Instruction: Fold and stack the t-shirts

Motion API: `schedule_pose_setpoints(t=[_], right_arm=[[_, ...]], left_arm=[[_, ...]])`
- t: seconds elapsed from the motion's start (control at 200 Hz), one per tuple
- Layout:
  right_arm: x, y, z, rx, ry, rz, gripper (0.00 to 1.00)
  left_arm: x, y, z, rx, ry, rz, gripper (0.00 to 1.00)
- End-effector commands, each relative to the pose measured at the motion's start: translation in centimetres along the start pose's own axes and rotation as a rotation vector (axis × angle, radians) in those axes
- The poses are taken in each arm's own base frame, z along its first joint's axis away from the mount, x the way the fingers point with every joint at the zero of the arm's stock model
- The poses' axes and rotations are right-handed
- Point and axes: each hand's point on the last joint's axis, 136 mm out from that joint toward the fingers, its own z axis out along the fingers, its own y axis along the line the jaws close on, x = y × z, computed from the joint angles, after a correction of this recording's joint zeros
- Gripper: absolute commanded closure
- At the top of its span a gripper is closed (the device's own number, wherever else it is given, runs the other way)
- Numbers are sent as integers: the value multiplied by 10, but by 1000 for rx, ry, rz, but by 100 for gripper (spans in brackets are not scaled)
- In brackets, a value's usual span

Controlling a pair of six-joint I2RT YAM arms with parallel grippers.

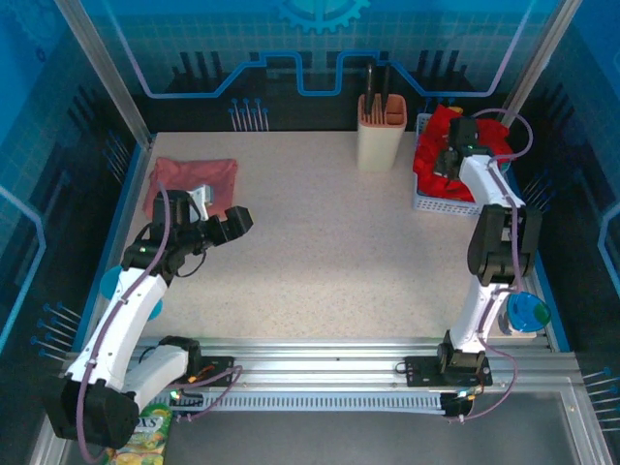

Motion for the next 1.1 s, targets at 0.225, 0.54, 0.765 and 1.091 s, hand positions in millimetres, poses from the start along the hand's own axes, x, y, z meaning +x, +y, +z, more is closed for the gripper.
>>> schedule_pose_setpoints(t=[0.225, 0.54, 0.765, 1.091], right_arm=[[-44, 45, -159, -320, -262, -82, 100], [-15, 142, -327, -740, -404, -402, 100], [12, 202, -441, -1073, -465, -540, 100], [17, 242, -482, -1366, -415, -500, 100]], left_arm=[[-6, -9, -3, 0, 32, 57, 2], [-19, -23, 19, 91, 55, -50, 3], [-20, -19, 24, 84, 43, -64, 3], [-23, -15, 10, 44, 7, -58, 2]])
